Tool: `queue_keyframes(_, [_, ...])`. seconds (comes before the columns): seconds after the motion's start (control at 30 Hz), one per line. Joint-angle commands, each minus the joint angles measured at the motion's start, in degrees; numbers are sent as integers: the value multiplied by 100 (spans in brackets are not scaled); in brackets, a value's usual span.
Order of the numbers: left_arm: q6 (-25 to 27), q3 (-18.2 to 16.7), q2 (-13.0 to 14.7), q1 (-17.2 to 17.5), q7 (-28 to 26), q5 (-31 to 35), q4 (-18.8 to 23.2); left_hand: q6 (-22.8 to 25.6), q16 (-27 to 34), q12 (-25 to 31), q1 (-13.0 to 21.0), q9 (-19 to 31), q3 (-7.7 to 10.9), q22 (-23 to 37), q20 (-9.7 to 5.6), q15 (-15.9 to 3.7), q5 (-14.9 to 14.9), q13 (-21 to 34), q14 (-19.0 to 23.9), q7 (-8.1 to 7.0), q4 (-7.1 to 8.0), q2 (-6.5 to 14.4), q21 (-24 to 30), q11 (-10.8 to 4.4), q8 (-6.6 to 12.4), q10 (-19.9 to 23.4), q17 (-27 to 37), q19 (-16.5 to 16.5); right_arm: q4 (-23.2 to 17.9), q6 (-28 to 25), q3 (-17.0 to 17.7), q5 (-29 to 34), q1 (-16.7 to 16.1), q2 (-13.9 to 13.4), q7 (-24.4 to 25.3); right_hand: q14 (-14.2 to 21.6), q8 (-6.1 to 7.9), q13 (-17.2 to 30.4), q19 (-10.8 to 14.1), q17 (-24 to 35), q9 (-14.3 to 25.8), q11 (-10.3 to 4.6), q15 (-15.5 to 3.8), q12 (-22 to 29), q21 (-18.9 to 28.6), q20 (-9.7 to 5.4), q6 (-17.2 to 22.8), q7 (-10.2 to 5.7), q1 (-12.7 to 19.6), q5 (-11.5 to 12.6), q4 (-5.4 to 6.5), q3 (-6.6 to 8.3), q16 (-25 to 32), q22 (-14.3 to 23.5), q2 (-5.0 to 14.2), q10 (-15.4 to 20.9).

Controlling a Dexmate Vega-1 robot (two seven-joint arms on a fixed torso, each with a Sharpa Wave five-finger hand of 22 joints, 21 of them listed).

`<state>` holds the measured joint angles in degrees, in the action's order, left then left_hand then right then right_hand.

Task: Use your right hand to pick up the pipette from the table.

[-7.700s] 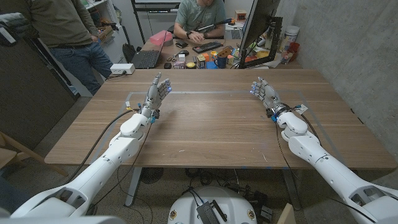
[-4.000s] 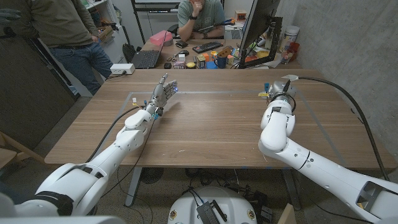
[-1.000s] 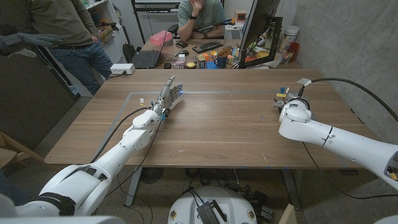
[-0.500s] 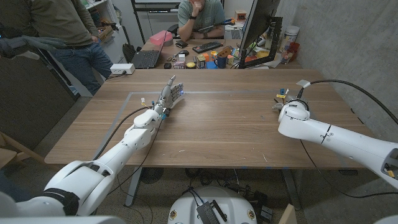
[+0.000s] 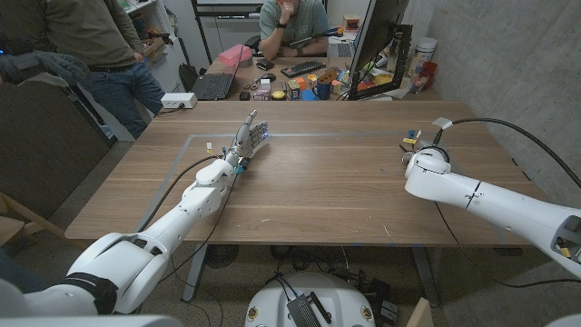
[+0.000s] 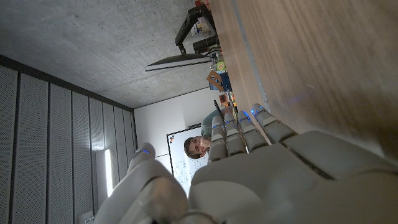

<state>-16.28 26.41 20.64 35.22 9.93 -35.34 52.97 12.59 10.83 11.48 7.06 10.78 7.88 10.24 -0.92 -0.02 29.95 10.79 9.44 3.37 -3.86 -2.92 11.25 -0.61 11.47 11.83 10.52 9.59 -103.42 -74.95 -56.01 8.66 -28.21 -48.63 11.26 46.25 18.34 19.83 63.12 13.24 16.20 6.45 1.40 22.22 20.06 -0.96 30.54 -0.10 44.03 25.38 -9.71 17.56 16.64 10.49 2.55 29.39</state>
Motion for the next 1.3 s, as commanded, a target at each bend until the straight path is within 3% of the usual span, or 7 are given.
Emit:
queue_keyframes(0.03, [-27,-16,-23,-15,-8,-3,-67,56,27,16,13,11,-35,21,53,-16,13,14,36,4,1,50,30,2,9,19,10,16,169,83,47,74,-78,163,510,937,690,669,566,354,551,-320,-639,597,211,-766,962,65,733,-219,-17,323,497,52,94,828])
queue_keyframes(0.1, [-11,-12,-17,-14,-34,9,-55,54,27,16,14,11,-37,21,51,-12,13,14,36,3,1,50,31,1,8,20,10,18,167,136,98,95,-135,176,606,1356,1149,1137,885,708,992,-479,-966,870,371,-1077,1352,79,1097,-409,-9,447,863,91,55,1057])
queue_keyframes(0.2, [-24,-16,-23,-25,-2,-2,-83,58,27,15,14,11,-39,21,52,-20,13,14,37,6,0,52,30,6,9,19,10,15,209,57,137,88,-142,247,655,1654,1896,2125,1134,1604,1978,-680,-1302,1403,775,-1135,1514,26,1640,-874,18,557,1472,356,-24,1300])
queue_keyframes(0.33, [-30,-13,-28,-37,13,-1,-103,58,26,15,14,11,-43,21,52,-15,13,14,35,6,0,53,30,6,9,17,10,15,197,76,181,88,-177,248,715,1725,2336,2960,1168,2190,2814,-828,-1385,1788,1020,-1149,1255,50,1821,-1225,39,690,1707,443,-60,1330])
queue_keyframes(0.7, [-73,-2,-97,-104,113,-18,-269,57,24,15,15,11,-52,22,55,-19,13,14,32,13,-1,58,27,-2,7,19,10,5,-280,-196,128,110,-121,-7,675,1775,2525,3411,1161,2342,3173,-888,-1367,1965,1116,-1152,1267,41,1774,-1378,71,892,1671,406,-75,1354])
queue_keyframes(1.0, [-204,-6,-192,-188,238,-36,-512,54,22,12,16,11,-58,22,57,-10,13,14,26,14,-1,61,25,9,6,14,10,-2,-1126,-504,-72,323,86,-493,497,1813,2408,3610,1145,2399,2984,-907,-1378,2038,1170,-1155,1400,37,1715,-1402,71,1034,1639,391,-139,1436])
queue_keyframes(1.3, [-447,-20,-361,-365,450,-57,-1045,62,23,15,16,11,-66,22,56,-19,12,14,30,10,-2,65,26,5,8,19,10,-1,-1519,-504,489,3649,-385,-404,-2260,1872,2353,3777,1130,2476,2912,-961,-1373,2098,1234,-1155,1514,-1,1665,-1406,71,1179,1646,393,-184,1557])
